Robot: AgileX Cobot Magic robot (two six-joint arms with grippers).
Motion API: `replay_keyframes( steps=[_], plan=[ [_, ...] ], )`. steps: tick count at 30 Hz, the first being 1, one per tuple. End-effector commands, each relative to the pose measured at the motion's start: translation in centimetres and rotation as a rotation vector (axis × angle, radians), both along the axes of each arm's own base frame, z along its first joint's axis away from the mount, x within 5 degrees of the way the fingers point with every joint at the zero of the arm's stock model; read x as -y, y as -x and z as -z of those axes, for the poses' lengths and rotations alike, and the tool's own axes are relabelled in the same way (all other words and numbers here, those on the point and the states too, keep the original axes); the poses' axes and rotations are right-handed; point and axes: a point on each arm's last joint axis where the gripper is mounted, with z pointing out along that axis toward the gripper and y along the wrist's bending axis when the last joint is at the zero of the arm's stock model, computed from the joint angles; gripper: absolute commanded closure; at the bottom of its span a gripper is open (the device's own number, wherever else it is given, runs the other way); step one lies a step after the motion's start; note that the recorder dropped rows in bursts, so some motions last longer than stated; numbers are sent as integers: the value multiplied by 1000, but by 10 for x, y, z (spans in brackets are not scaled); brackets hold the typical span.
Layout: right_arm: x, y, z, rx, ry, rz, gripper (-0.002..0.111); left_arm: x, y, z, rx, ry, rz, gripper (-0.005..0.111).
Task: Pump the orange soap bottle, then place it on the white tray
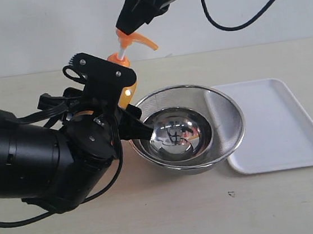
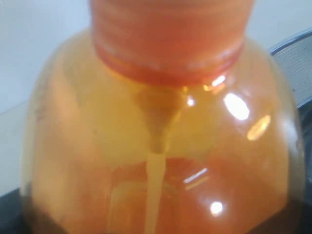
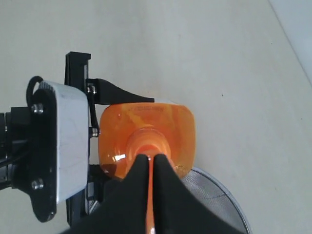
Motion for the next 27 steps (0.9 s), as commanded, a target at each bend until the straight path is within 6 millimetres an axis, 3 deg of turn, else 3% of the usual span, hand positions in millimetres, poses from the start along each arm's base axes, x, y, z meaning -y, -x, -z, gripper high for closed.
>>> replay_keyframes(
  steps=[1, 13, 27],
  plan=[
    [-1, 0, -4, 22, -16, -3, 108, 2, 0, -5, 17, 18, 6, 102],
    [-1, 0, -3, 20, -15, -3, 108, 3, 1, -5, 10, 22, 13, 102],
    [-7, -8, 18, -64, 22, -19, 108, 3, 1, -5, 11, 21, 15, 102]
  ],
)
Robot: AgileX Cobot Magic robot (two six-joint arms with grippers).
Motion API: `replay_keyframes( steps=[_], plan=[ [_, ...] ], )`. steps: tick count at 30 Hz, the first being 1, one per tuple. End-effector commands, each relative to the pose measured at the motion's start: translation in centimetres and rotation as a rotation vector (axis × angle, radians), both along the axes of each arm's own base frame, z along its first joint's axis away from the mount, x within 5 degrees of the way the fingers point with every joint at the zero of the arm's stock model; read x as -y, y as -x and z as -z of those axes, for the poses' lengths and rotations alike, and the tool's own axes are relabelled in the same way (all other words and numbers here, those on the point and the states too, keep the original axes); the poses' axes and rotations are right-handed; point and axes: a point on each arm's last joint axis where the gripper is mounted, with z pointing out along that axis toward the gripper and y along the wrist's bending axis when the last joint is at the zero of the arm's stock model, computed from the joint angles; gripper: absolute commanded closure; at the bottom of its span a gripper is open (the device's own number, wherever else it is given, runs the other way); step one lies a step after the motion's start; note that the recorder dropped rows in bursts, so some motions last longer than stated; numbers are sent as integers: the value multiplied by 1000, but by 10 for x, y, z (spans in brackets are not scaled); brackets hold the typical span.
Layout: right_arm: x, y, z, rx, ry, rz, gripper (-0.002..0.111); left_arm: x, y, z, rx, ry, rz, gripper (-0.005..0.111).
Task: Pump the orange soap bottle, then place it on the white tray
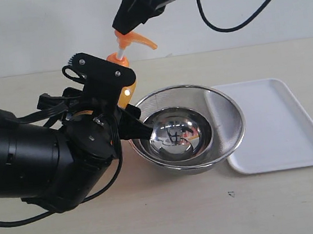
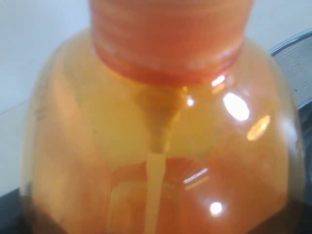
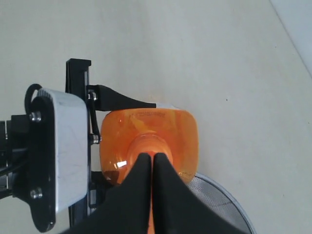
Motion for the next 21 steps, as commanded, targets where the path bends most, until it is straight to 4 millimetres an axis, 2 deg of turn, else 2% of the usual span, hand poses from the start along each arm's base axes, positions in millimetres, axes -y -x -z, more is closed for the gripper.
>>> replay_keyframes(
  steps=[1, 8, 21],
  plan=[
    [-2, -3, 13, -40, 38, -19, 108, 3, 1, -5, 11, 21, 12, 102],
    [-2, -3, 14, -47, 40, -12, 108, 3, 1, -5, 11, 21, 12, 102],
    [-1, -6, 28, -95, 104, -13, 108, 2, 0, -5, 14, 29, 5, 102]
  ],
)
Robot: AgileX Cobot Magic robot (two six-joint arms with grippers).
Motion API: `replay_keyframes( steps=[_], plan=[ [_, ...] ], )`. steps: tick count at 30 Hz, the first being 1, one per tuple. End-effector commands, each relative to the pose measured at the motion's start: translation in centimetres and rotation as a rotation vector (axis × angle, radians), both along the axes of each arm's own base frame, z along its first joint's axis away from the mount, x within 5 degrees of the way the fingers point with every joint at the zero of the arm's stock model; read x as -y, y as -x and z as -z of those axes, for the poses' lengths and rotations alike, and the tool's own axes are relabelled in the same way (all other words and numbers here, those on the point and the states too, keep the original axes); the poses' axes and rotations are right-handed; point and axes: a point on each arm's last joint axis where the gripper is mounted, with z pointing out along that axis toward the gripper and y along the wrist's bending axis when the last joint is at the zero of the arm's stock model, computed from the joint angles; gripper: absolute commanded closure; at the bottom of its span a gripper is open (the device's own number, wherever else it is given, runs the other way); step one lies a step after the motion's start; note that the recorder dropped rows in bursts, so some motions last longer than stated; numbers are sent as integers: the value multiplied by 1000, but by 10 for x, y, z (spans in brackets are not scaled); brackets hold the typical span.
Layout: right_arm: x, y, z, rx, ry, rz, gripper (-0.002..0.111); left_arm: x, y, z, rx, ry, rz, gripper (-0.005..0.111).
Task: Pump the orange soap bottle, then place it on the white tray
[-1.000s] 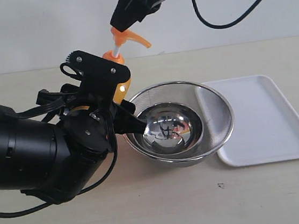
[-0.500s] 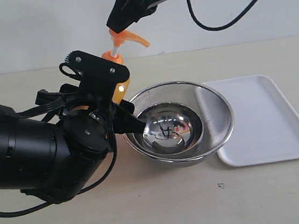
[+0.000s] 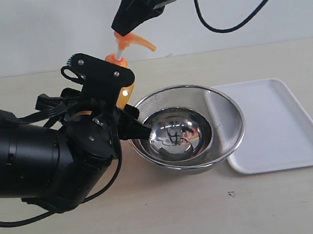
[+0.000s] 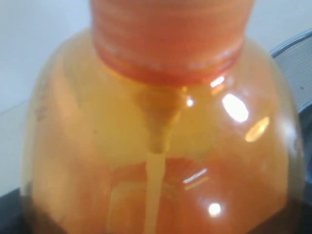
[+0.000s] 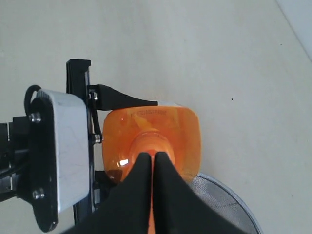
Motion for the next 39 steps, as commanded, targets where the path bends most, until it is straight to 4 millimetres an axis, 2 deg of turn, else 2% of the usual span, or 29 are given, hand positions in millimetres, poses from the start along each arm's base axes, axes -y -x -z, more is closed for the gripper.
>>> replay_keyframes(
  steps=[1, 7, 28, 30, 33, 39],
  plan=[
    [1, -3, 26, -65, 95, -15, 108, 4, 1, -5, 11, 31, 17, 102],
    [2, -2, 38, -97, 125, -13, 108, 4, 1, -5, 11, 31, 17, 102],
    [3, -3, 33, -69, 111, -2, 108, 4, 0, -5, 13, 31, 19, 102],
    [5, -2, 26, -29, 100, 2, 108, 4, 0, -5, 13, 31, 19, 102],
    [10, 1, 4, 69, 81, 28, 108, 4, 0, -5, 13, 33, 18, 102],
    [29, 10, -68, 411, -8, 163, 108, 4, 0, -5, 15, 37, 17, 102]
  ],
)
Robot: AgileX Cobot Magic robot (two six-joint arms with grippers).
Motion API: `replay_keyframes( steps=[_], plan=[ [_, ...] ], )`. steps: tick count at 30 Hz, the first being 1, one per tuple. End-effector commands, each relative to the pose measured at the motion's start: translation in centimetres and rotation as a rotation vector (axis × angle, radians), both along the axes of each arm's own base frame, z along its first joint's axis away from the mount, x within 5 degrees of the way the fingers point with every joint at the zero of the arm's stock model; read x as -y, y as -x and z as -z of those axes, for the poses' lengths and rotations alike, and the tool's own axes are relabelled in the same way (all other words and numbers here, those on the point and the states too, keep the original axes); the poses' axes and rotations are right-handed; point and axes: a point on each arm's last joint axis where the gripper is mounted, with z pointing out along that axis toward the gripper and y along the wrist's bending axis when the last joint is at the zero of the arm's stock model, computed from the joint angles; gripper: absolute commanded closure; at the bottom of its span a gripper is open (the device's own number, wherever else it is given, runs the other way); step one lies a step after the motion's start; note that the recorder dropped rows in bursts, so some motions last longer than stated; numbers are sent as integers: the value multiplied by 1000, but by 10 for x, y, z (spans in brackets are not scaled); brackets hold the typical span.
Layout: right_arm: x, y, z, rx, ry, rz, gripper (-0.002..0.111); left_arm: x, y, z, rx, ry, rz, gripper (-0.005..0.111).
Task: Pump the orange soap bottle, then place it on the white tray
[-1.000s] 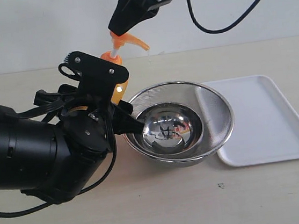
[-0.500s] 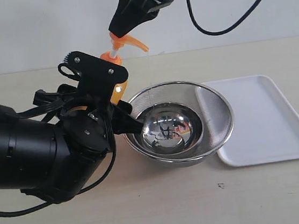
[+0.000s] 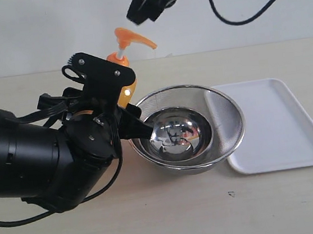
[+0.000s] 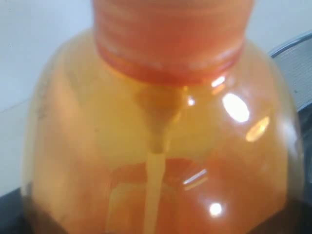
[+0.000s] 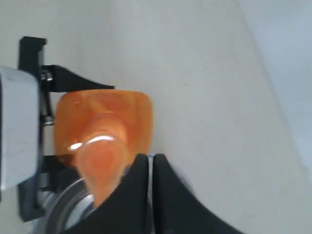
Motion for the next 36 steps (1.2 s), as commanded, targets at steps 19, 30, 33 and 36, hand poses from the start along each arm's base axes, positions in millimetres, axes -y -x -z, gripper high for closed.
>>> replay_keyframes(
  steps=[19, 30, 33, 36],
  plan=[
    [76, 35, -106, 421, 29, 544, 108, 3, 0, -6, 28, 19, 15, 102],
    [79, 38, -102, 305, -5, 634, 108, -10, -1, -13, 124, 96, -179, 102],
    [79, 39, -101, 278, -19, 657, 108, -15, 0, -18, 131, 107, -228, 102],
    [79, 43, -104, 256, -57, 658, 108, -17, 2, -23, 123, 126, -243, 102]
  ],
)
